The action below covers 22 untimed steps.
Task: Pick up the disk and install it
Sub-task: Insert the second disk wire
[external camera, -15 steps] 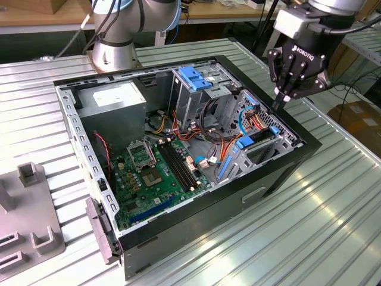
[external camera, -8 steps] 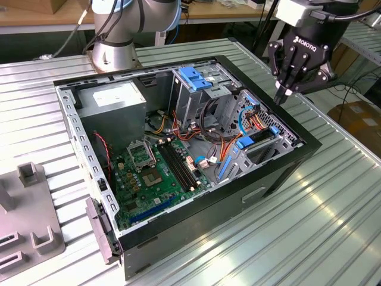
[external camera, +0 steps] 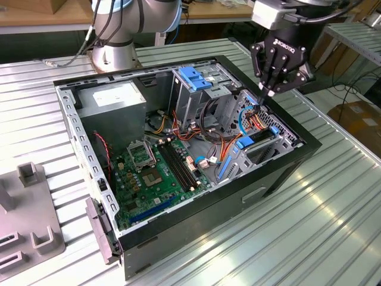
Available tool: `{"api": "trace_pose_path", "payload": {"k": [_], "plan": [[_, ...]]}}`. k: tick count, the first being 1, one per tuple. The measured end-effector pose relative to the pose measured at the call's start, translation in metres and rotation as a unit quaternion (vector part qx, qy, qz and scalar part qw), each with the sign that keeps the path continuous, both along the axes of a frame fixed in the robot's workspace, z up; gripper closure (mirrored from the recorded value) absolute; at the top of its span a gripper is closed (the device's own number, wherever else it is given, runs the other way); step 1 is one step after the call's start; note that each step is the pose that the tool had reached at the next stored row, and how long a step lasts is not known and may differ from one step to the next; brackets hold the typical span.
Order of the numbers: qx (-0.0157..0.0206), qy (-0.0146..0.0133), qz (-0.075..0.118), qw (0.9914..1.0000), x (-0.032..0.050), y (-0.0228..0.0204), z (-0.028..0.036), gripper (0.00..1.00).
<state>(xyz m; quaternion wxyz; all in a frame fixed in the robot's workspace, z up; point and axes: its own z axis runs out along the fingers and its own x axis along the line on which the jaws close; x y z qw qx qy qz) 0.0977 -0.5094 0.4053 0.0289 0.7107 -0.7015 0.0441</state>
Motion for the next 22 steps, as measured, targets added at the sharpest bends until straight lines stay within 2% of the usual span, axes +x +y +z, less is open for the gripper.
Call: {"api": "trace_pose_path", "payload": {"k": [1, 2, 3, 4, 5, 6, 7, 9, 11, 13, 14, 15, 16, 17, 19, 22], "plan": [[-0.0008, 0.0000, 0.000, 1.00000, 0.0001, 0.0043, -0.0019, 0.90], [-0.0019, 0.0000, 0.000, 1.00000, 0.0000, 0.0107, -0.0044, 0.90], [-0.0029, 0.0000, 0.000, 1.00000, 0.0001, 0.0143, -0.0067, 0.90], [-0.0118, 0.0000, 0.000, 0.99993, 0.0000, 0.0183, -0.0086, 0.90], [-0.0210, 0.0000, 0.000, 0.99978, 0.0000, 0.0189, -0.0089, 0.90], [-0.0282, 0.0000, 0.000, 0.99960, 0.0000, 0.0193, -0.0092, 0.90], [-0.0375, 0.0000, 0.000, 0.99929, 0.0001, 0.0211, -0.0103, 0.89], [-0.0380, 0.0000, 0.000, 0.99928, 0.0002, 0.0221, -0.0135, 0.76], [-0.0384, 0.0000, 0.000, 0.99926, 0.0003, 0.0230, -0.0156, 0.76], [-0.0414, 0.0000, 0.000, 0.99914, 0.0005, 0.0248, -0.0175, 0.75], [-0.0443, -0.0001, 0.000, 0.99902, 0.0007, 0.0259, -0.0183, 0.75], [-0.0524, -0.0001, 0.000, 0.99863, 0.0011, 0.0281, -0.0194, 0.69], [-0.0604, -0.0001, 0.000, 0.99817, 0.0014, 0.0304, -0.0206, 0.69], [-0.0628, -0.0001, 0.000, 0.99802, 0.0016, 0.0317, -0.0225, 0.69], [-0.0633, -0.0001, 0.000, 0.99799, 0.0017, 0.0326, -0.0279, 0.69], [-0.0664, -0.0003, 0.000, 0.99779, 0.0018, 0.0336, -0.0312, 0.69]]}}
